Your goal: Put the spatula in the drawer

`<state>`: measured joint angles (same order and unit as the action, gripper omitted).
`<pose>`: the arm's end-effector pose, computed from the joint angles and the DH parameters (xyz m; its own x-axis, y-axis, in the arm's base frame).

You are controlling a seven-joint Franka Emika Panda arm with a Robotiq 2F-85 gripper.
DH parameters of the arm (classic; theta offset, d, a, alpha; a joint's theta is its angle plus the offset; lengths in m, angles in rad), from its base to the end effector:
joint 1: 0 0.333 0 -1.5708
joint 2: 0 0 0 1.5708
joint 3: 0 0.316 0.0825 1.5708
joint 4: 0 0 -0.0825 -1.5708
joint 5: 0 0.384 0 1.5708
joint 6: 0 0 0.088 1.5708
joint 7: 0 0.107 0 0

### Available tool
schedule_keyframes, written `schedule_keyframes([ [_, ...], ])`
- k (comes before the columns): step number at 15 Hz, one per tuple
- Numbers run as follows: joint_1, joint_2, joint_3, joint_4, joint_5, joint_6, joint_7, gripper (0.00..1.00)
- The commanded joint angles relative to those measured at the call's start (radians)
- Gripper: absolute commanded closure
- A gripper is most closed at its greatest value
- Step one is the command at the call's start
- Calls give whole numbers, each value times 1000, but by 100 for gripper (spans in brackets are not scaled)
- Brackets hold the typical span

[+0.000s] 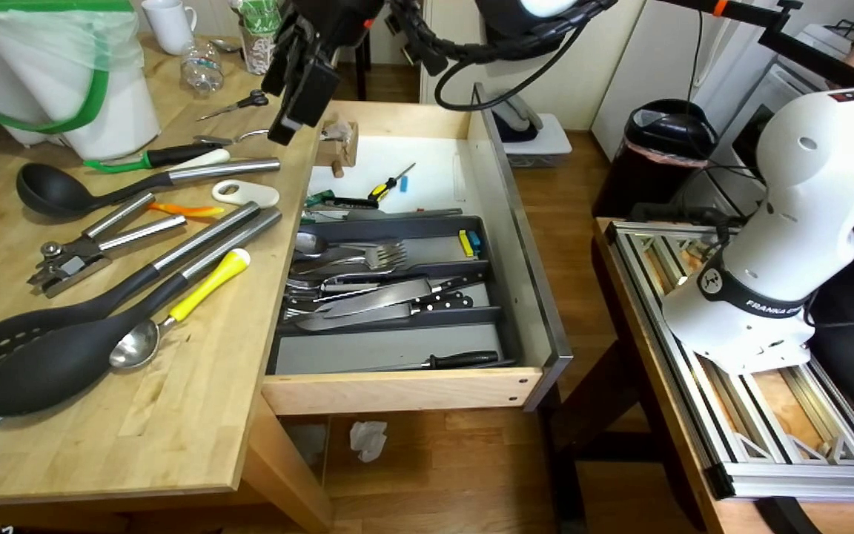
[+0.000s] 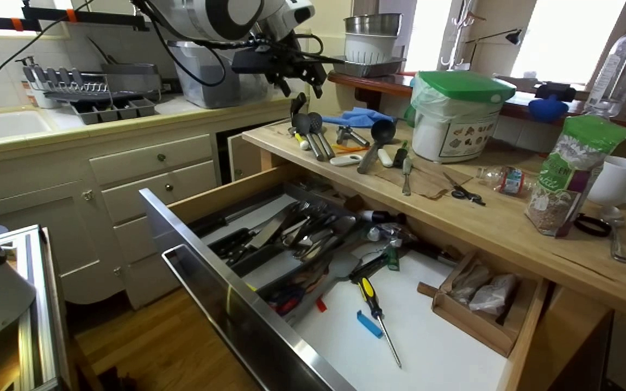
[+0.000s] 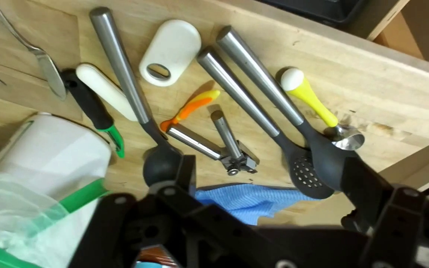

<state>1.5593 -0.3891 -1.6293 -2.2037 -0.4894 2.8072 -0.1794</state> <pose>0.5705 -0.0593 0.4332 0.7336 0.3502 0.5824 0.3513 -0.9290 0.1161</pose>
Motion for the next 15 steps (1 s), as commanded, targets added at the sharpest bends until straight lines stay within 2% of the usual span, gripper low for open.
schedule_keyframes([
  [1,200,-142,-159,82,32,-52,-229,0],
  [3,283,-173,-237,129,0,-45,-277,0],
  [6,360,-233,-299,197,-29,-50,-341,0],
  [13,486,-355,-357,326,-69,-109,-425,0],
  [15,516,-382,-369,351,-76,-128,-437,7],
])
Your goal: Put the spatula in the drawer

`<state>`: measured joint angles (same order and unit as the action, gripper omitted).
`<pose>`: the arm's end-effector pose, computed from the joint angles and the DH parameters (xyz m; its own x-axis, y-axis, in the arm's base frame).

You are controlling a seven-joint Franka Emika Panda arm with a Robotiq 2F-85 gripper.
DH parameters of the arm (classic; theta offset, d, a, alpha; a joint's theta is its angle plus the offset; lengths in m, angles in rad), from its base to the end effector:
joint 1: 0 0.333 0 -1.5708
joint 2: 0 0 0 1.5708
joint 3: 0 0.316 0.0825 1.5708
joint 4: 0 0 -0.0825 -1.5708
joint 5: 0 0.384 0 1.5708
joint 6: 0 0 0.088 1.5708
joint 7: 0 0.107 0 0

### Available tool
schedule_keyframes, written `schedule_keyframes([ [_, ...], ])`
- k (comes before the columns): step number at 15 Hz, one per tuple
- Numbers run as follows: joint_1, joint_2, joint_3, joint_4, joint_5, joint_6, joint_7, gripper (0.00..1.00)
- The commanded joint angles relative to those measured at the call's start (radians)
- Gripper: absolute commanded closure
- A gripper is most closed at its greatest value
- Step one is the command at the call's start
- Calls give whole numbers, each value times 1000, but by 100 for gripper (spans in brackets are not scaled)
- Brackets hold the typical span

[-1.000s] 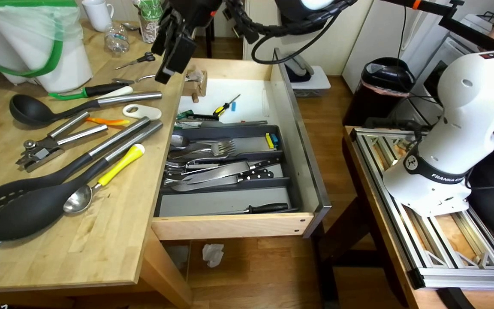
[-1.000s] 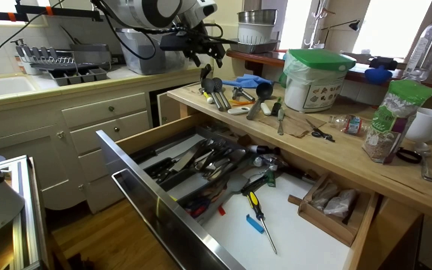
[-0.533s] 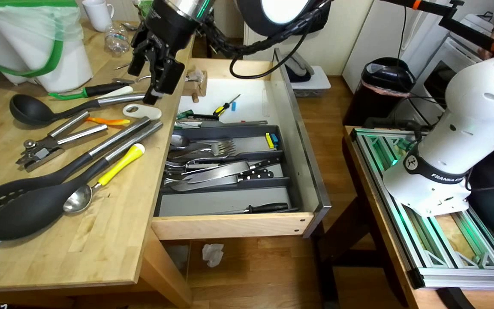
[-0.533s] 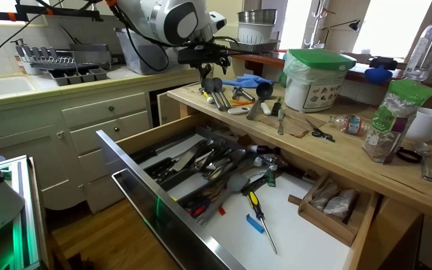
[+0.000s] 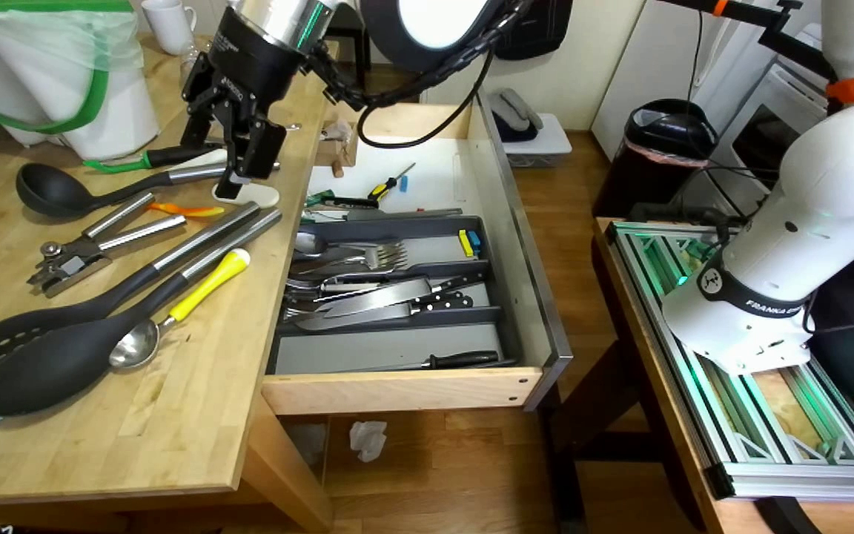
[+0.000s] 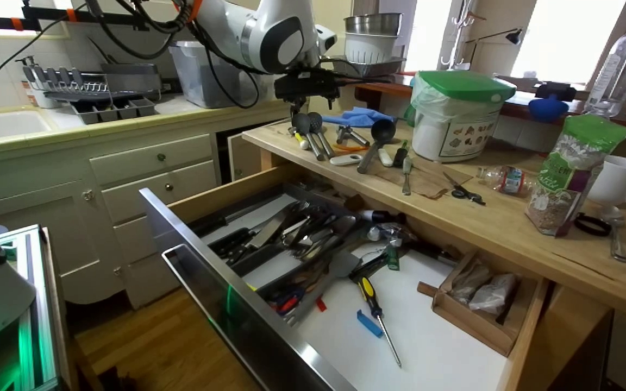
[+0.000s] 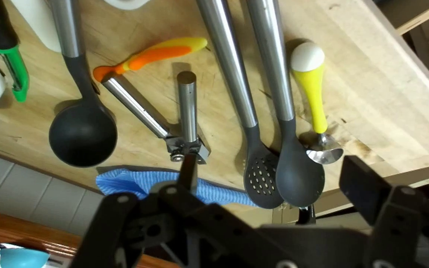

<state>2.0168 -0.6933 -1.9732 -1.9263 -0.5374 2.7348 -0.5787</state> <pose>0.6515 -0.0489 0.3805 0.5333 0.6134 0.5825 0.6615 -0.7316 0.1648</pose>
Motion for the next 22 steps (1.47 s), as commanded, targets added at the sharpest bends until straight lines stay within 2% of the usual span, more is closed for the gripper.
schedule_keyframes([
  [1,71,-92,-32,85,-32,-65,-40,8],
  [4,103,-108,-59,109,-59,-77,-30,14],
  [5,112,-111,-70,115,-71,-75,-23,22],
  [6,117,-119,-75,121,-78,-77,-21,21],
  [8,127,-132,-80,130,-91,-80,-19,31],
  [9,132,-139,-82,136,-100,-82,-20,31],
  [10,139,-144,-86,141,-110,-81,-22,38],
  [11,145,-148,-89,146,-119,-80,-19,35],
  [15,169,-166,-98,166,-152,-89,-16,48],
  [16,175,-170,-100,171,-159,-92,-15,49],
  [17,180,-173,-103,175,-167,-96,-13,55],
  [18,185,-172,-108,178,-179,-97,-11,52],
  [19,189,-173,-112,183,-191,-101,-11,55],
  [22,193,-179,-120,191,-219,-116,-7,55],
])
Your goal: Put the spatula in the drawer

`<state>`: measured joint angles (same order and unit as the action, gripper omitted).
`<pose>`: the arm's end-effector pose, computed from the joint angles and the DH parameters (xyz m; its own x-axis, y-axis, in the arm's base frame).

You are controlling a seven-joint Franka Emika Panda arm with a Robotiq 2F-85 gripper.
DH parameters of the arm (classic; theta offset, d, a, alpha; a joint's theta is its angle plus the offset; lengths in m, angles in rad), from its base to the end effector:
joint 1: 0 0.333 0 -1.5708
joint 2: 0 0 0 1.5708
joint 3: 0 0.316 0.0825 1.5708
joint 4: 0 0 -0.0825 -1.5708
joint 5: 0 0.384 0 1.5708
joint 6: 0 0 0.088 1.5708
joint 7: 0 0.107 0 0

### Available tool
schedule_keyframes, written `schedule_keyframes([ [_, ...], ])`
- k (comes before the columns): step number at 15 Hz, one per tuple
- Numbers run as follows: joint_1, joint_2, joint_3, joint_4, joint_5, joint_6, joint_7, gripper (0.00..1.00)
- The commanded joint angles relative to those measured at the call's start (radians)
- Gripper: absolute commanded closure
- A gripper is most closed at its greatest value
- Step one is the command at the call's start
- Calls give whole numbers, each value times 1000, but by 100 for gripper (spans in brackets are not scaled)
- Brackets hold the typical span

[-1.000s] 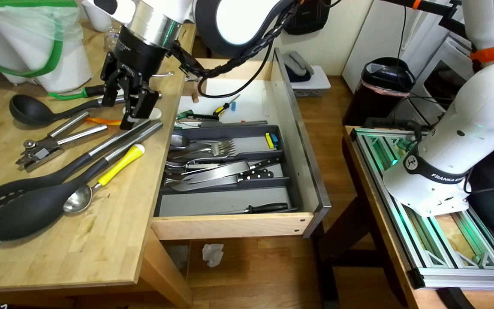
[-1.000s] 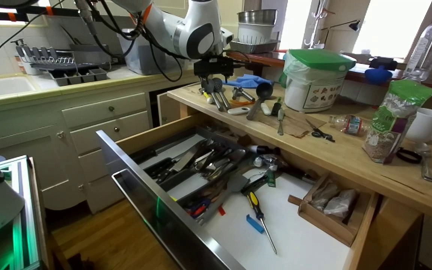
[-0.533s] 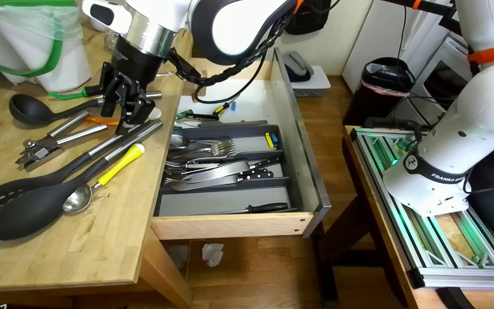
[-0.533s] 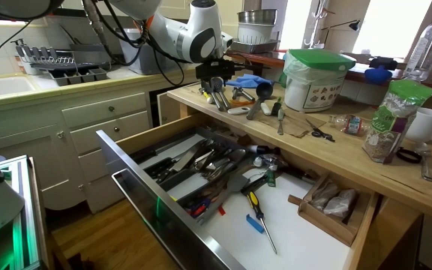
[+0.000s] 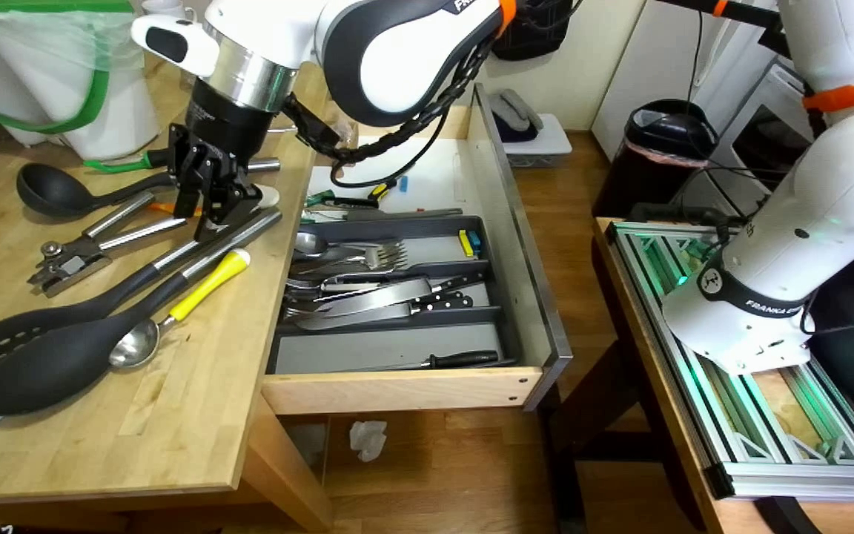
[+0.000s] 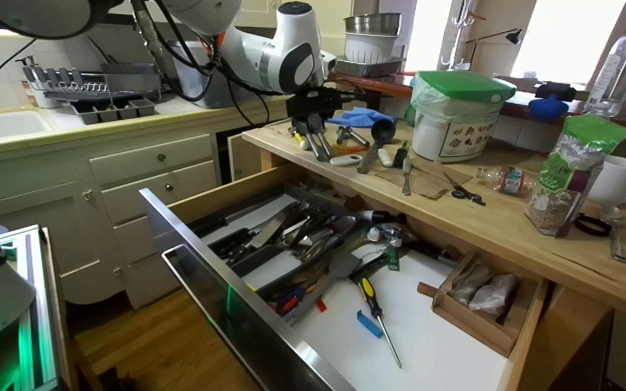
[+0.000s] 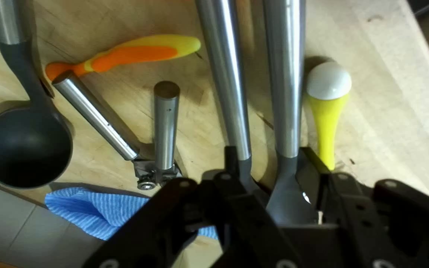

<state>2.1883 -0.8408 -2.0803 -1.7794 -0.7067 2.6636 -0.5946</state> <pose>0.6864 -0.0274 0.3298 0.4753 0.7151 0.5126 0.7428 -0.6384 0.2018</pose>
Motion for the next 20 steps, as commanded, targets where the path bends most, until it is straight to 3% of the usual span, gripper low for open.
schedule_keyframes([
  [1,23,-32,-16,45,-61,-48,9,56],
  [8,39,-54,-30,59,-160,-51,24,58],
  [15,66,-87,-41,102,-289,-36,93,67],
  [20,64,-123,-27,112,-336,-56,122,68],
])
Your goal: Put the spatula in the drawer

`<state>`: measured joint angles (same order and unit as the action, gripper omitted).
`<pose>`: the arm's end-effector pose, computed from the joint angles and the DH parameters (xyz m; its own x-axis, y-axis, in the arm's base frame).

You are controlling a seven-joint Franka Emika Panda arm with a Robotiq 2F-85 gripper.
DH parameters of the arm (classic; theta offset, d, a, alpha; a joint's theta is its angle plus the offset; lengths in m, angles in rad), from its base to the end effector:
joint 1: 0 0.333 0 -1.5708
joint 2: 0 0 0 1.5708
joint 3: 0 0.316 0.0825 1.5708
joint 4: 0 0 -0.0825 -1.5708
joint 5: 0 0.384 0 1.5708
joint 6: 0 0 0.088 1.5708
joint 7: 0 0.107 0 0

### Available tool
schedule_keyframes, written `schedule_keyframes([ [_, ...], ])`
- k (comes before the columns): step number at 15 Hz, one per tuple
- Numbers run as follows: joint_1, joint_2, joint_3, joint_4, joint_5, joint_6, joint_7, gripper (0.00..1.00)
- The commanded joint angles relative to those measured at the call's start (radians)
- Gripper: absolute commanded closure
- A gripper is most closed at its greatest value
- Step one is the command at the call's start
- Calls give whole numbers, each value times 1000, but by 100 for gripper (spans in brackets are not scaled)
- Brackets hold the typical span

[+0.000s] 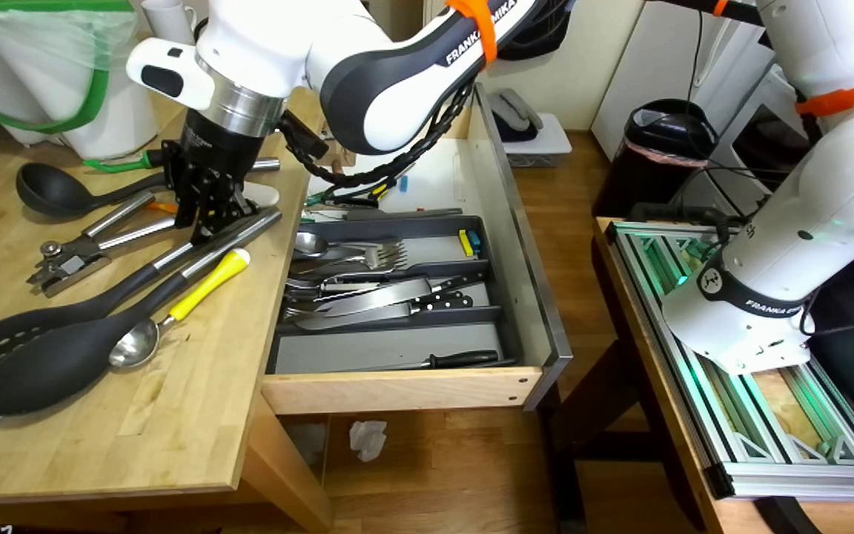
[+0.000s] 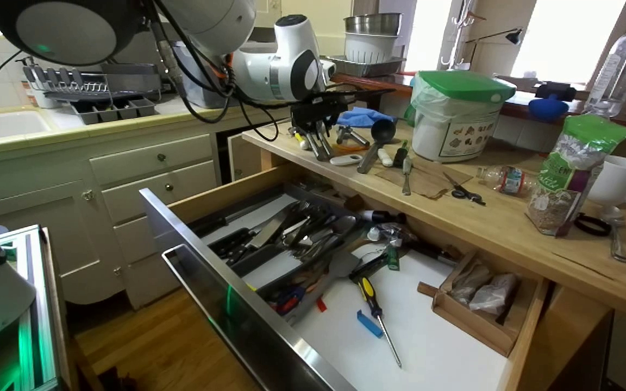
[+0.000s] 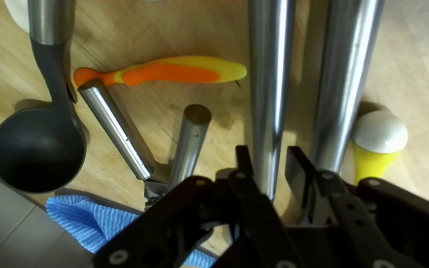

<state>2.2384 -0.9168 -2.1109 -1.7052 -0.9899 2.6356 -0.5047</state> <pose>0.6994 -0.0234 0.3058 0.4194 0.8054 0.4189 0.7571 -0.5649 0.3282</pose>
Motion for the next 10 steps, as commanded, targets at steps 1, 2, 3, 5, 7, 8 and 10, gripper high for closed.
schedule_keyframes([
  [1,14,-54,4,40,-59,-29,35,69],
  [2,14,-59,4,42,-66,-29,38,69],
  [3,15,-63,1,43,-78,-25,44,68],
  [5,13,-74,2,46,-94,-27,46,65],
  [7,12,-86,6,49,-105,-28,45,64],
  [8,11,-91,8,51,-112,-26,45,64],
  [10,7,-101,14,53,-119,-28,39,65],
])
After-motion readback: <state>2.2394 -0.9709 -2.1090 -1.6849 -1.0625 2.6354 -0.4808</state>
